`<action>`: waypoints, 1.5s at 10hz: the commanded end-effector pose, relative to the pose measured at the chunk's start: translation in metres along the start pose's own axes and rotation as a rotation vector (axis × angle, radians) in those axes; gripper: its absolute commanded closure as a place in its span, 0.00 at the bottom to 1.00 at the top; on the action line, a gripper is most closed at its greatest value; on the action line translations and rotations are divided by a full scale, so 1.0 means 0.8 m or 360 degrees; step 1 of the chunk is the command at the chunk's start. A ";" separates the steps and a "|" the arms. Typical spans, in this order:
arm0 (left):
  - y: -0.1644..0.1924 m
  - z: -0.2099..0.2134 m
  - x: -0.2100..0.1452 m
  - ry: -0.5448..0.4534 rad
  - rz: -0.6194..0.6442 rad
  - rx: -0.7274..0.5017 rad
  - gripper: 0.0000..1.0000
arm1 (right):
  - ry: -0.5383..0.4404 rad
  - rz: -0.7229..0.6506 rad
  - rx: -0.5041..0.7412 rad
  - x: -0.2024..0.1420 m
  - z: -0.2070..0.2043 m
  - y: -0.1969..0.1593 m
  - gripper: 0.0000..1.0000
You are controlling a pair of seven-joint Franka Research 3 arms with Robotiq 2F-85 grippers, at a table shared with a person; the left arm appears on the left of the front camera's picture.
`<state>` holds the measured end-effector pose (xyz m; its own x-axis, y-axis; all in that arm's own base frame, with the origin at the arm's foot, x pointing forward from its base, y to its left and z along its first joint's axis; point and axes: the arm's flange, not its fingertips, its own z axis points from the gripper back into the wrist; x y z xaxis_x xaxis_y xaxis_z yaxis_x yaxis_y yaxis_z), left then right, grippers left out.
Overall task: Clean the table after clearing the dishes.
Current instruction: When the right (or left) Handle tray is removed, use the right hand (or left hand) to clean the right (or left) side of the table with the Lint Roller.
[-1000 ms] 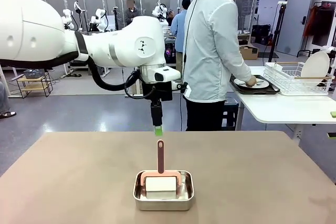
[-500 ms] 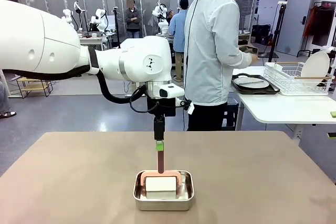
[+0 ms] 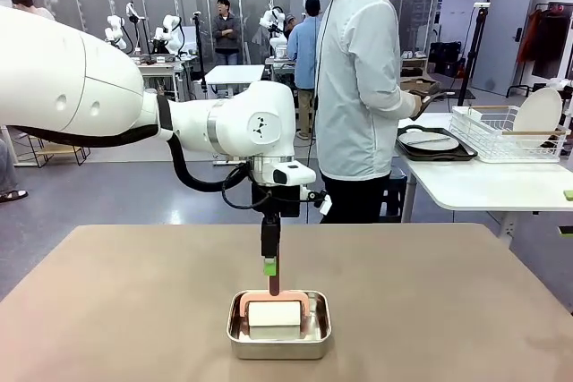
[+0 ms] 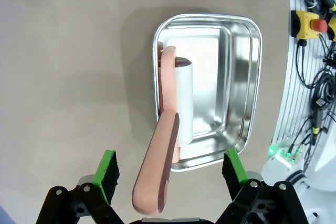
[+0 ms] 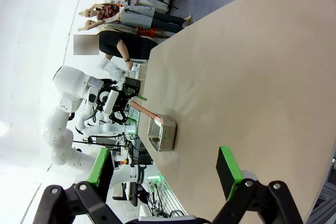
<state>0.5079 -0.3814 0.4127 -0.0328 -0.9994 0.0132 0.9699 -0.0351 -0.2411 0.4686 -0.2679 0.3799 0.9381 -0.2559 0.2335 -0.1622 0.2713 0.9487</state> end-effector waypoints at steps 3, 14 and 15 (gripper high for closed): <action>-0.005 -0.007 -0.004 -0.0081 -0.0028 -0.0021 0.00 | 0.0017 -0.0004 -0.0009 -0.003 0.000 0.005 0.00; -0.003 -0.009 -0.007 -0.0077 -0.0006 -0.0072 1.00 | 0.0017 -0.0004 -0.0009 -0.003 0.000 0.005 0.00; -0.006 -0.005 -0.009 -0.0065 0.0033 -0.0023 1.00 | 0.0017 -0.0004 -0.0009 -0.003 0.000 0.005 0.00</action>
<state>0.5092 -0.3813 0.4071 -0.0192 -0.9993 0.0331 0.9638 -0.0273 -0.2653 0.4685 -0.2679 0.3799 0.9381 -0.2559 0.2335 -0.1622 0.2713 0.9487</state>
